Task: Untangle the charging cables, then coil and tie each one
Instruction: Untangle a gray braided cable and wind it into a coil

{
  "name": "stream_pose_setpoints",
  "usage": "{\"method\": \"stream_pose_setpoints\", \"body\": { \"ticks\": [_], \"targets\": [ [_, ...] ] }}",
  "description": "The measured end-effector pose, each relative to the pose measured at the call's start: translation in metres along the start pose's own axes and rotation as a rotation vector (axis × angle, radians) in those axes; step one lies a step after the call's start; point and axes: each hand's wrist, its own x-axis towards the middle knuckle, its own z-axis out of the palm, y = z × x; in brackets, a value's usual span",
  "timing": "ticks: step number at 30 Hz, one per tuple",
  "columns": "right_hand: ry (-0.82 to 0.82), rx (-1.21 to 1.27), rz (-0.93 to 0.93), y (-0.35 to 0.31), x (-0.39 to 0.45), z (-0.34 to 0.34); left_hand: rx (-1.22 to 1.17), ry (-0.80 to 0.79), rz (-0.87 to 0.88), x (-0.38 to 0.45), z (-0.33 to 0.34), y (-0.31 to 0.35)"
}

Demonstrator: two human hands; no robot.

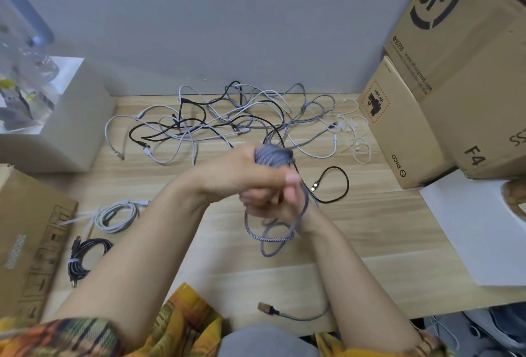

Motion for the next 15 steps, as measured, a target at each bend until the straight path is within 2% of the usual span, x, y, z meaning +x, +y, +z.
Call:
{"method": "stream_pose_setpoints", "body": {
  "ticks": [3, 6, 8, 10, 12, 15],
  "targets": [
    [-0.158, 0.007, 0.022, 0.005, -0.007, 0.007, -0.022, 0.38, 0.063, 0.008, -0.004, 0.0],
    [-0.191, 0.087, -0.034, 0.013, -0.013, 0.002, -0.004, 0.71, -0.001, 0.014, -0.017, -0.016],
    [-0.187, 0.165, -0.097, 0.013, -0.019, -0.003, 0.01, 0.868, -0.059, 0.012, -0.031, -0.034],
    [-0.126, 0.28, -0.121, 0.013, -0.023, -0.013, 0.019, 0.956, -0.121, 0.006, -0.044, -0.054],
    [-0.042, 0.351, -0.181, 0.008, -0.027, -0.022, 0.033, 0.971, -0.189, -0.001, -0.05, -0.07],
    [0.15, 0.417, -0.243, -0.001, -0.026, -0.031, 0.02, 0.832, -0.275, -0.009, -0.043, -0.079]
  ]
}}
